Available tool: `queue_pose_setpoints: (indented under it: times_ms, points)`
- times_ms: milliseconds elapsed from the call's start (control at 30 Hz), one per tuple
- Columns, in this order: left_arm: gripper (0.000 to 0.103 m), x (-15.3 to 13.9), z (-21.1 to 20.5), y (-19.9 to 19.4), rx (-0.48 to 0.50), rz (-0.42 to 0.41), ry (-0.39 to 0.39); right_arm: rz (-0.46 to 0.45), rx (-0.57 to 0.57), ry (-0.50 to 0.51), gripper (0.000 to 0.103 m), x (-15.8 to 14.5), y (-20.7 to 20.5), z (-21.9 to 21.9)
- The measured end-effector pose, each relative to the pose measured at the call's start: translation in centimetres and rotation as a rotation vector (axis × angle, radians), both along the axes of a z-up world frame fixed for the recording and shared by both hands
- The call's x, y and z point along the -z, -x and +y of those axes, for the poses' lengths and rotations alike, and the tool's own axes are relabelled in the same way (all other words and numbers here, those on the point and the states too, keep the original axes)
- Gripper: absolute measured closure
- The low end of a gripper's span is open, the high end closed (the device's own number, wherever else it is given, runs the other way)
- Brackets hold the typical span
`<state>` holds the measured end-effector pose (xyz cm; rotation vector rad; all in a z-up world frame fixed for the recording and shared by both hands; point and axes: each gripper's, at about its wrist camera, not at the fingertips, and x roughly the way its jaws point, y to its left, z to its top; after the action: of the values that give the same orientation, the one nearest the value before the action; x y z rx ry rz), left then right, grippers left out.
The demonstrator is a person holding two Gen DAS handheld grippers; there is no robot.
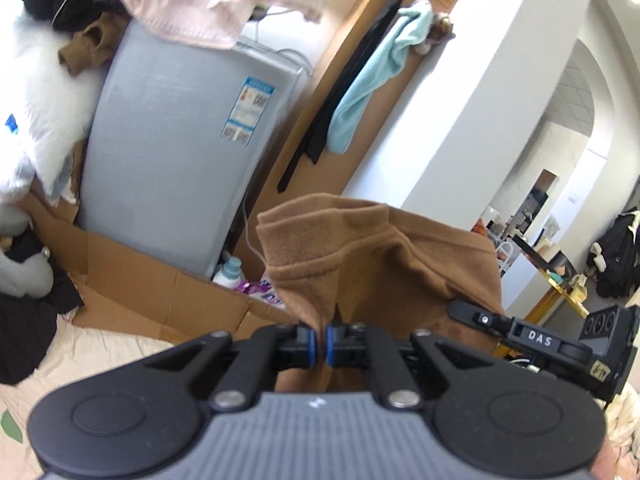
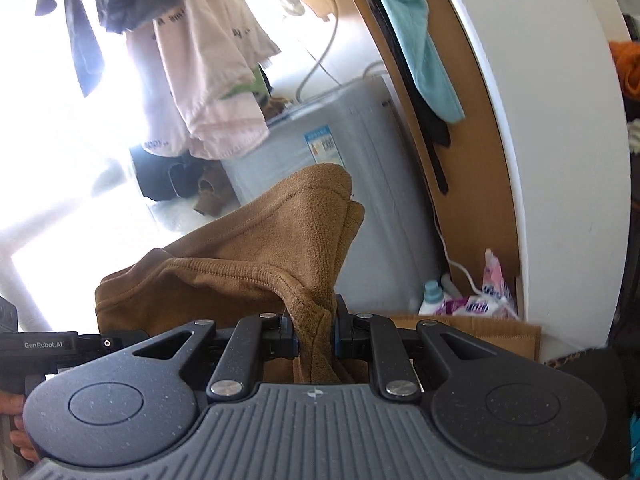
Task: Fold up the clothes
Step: 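Lift the pinched brown shirt off the duvet with both grippers, then carry the held brown shirt with both grippers toward the black clothes pile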
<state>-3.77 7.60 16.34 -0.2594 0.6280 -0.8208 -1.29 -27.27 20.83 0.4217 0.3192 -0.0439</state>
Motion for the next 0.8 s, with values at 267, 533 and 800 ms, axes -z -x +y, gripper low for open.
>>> queue_pose_setpoints:
  times_ms: [267, 533, 800]
  points:
    - [0.098, -2.1, -0.9, 3.1, 0.028, -0.014, 0.012, -0.017, 0.023, 0.011, 0.089, -2.3, 4.1, -0.7]
    - [0.098, -3.8, -2.1, 6.1, 0.059, -0.029, 0.015, -0.013, 0.056, 0.032, 0.089, -3.3, 8.3, -1.4]
    - [0.098, -3.7, -3.9, 8.8, 0.112, -0.048, -0.004, -0.016, 0.088, 0.056, 0.089, -3.6, 12.6, -1.9]
